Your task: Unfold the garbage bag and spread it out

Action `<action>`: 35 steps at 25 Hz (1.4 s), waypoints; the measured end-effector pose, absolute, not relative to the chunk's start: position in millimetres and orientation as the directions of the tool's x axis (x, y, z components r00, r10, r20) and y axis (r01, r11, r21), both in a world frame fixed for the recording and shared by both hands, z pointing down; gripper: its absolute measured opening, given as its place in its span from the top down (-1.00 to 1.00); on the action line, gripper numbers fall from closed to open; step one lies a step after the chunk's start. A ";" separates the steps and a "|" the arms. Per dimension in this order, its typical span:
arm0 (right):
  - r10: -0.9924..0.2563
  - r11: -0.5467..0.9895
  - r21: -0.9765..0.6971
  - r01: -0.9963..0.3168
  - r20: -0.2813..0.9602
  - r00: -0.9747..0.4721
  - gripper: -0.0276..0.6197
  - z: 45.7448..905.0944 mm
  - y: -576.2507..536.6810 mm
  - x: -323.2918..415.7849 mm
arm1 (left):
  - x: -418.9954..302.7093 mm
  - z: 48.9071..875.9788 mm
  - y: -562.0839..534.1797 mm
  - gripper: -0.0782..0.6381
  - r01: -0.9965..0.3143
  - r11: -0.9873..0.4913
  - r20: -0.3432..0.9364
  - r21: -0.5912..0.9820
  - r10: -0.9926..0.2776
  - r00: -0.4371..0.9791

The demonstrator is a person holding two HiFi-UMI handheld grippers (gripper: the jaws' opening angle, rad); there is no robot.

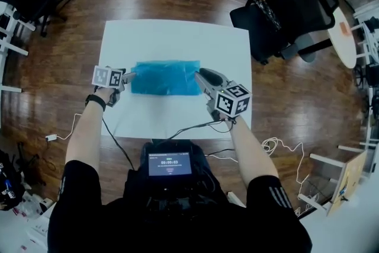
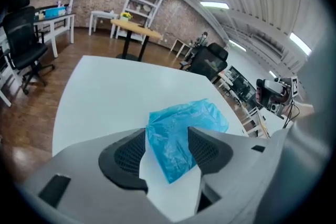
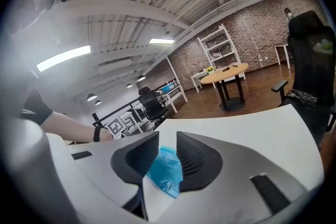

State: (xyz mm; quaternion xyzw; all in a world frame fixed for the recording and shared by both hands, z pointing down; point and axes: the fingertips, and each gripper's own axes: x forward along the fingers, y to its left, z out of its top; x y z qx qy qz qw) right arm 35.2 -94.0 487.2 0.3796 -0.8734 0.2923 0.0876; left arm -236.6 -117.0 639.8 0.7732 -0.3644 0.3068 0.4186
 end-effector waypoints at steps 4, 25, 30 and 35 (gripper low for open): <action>-0.600 0.548 -0.444 -0.709 0.382 -0.703 0.43 491.5 -104.1 25.0 | -233.5 651.7 -120.4 0.04 -0.813 -0.382 0.782 0.439 -0.283 0.556; -0.604 0.478 -0.488 -0.731 0.421 -0.676 0.43 523.3 -97.4 32.8 | -232.7 698.8 -126.5 0.33 -0.835 -0.377 0.831 0.401 -0.233 0.505; -0.603 0.473 -0.492 -0.731 0.424 -0.676 0.43 524.0 -94.1 31.4 | -229.6 693.8 -129.5 0.62 -0.841 -0.399 0.831 0.365 -0.269 0.488; -0.601 0.479 -0.486 -0.731 0.425 -0.677 0.43 522.9 -92.8 31.7 | -224.3 682.4 -131.6 0.71 -0.831 -0.444 0.815 0.336 -0.306 0.493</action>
